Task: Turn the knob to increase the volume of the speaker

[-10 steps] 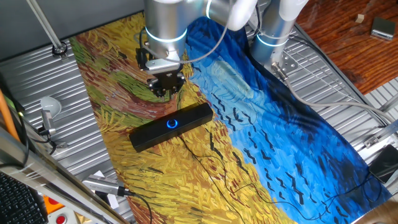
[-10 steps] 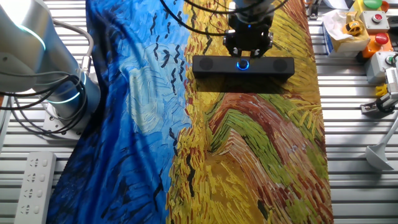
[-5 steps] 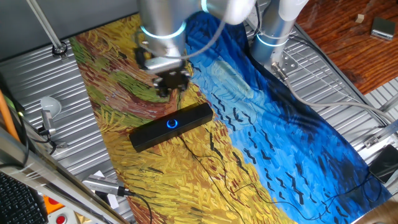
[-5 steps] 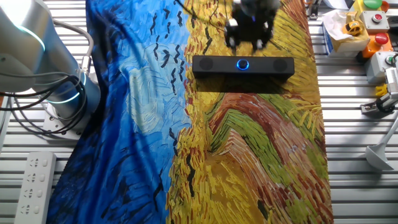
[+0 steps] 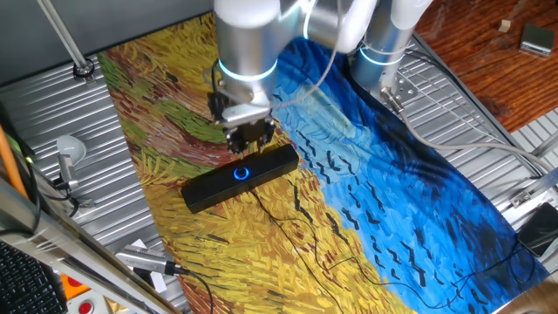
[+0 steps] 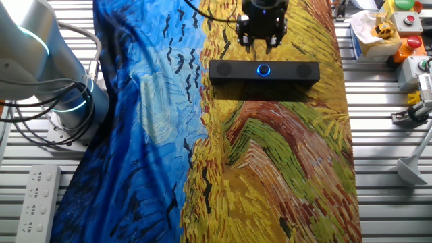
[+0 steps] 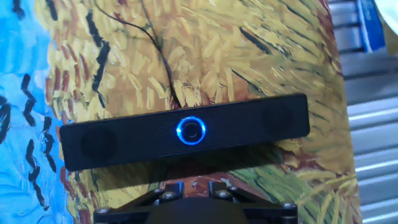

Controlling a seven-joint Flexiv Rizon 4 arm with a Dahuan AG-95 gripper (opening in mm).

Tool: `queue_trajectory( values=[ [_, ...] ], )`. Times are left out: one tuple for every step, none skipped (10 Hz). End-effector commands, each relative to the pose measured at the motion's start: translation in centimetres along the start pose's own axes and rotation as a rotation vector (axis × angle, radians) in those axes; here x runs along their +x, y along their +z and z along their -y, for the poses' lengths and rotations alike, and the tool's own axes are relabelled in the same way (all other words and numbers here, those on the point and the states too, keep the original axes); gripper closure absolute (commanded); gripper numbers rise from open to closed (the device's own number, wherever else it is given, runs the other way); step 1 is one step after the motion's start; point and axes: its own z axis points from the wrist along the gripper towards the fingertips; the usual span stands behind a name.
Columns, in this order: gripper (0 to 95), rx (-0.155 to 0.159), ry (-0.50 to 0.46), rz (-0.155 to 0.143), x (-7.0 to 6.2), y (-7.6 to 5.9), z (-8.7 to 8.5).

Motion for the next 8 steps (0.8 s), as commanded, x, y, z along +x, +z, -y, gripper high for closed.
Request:
queue_trajectory(
  values=[
    [57.0, 0.019, -0.008, -0.005, -0.02, 1.63, 0.47],
    [57.0, 0.030, -0.010, -0.004, -0.03, 2.08, 0.54],
    [57.0, 0.044, -0.020, -0.012, -0.03, 2.08, 0.54],
    [57.0, 0.049, -0.023, -0.015, -0.03, 2.08, 0.54],
    [57.0, 0.048, -0.016, -0.011, -0.03, 2.08, 0.54],
    [38.0, 0.037, -0.001, 0.002, -0.03, 2.08, 0.54],
    [38.0, 0.032, 0.000, 0.007, -0.03, 2.08, 0.54],
    [38.0, 0.026, -0.001, 0.005, -0.03, 2.08, 0.54]
  ],
)
